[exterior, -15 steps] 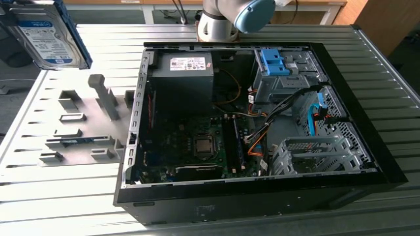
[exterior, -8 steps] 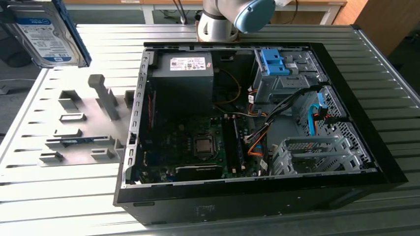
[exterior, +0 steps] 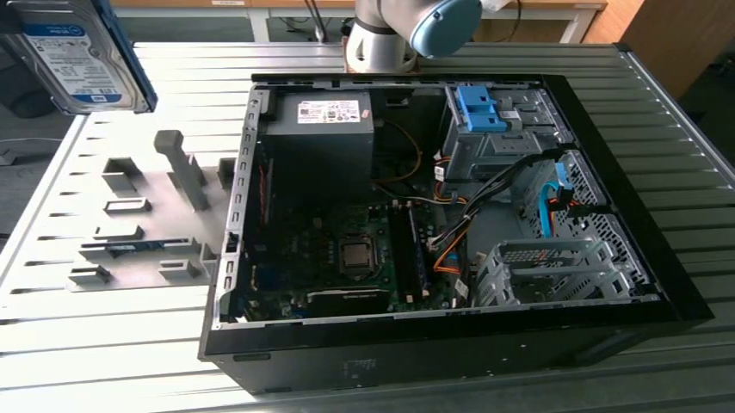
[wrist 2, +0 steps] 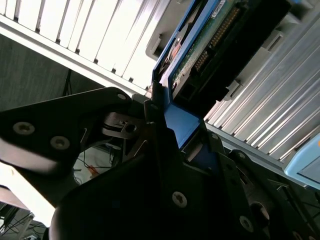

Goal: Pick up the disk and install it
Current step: 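Pick up the disk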

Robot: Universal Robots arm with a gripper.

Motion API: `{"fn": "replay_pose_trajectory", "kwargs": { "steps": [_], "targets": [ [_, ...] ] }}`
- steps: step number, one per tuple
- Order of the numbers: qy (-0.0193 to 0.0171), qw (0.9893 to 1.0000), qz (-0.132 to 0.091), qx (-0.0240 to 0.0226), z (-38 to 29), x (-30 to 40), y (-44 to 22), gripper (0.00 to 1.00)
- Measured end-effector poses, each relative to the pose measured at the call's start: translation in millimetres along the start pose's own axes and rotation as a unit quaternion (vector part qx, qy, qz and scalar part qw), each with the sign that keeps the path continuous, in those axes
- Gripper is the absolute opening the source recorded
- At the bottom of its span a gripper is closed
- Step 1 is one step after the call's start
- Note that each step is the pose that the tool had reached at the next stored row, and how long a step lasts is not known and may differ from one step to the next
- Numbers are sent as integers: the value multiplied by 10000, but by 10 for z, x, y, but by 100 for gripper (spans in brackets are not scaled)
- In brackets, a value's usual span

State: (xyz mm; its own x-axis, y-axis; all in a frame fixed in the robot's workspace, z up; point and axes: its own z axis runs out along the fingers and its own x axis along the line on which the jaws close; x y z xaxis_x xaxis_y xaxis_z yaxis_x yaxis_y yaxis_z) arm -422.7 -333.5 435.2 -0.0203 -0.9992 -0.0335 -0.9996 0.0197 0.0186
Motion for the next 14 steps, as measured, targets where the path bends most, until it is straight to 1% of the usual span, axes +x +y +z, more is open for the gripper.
{"fn": "replay_pose_trajectory", "kwargs": {
  "steps": [14],
  "targets": [
    [0,10000,0,0,-141,-6,3,36]
  ]
}}
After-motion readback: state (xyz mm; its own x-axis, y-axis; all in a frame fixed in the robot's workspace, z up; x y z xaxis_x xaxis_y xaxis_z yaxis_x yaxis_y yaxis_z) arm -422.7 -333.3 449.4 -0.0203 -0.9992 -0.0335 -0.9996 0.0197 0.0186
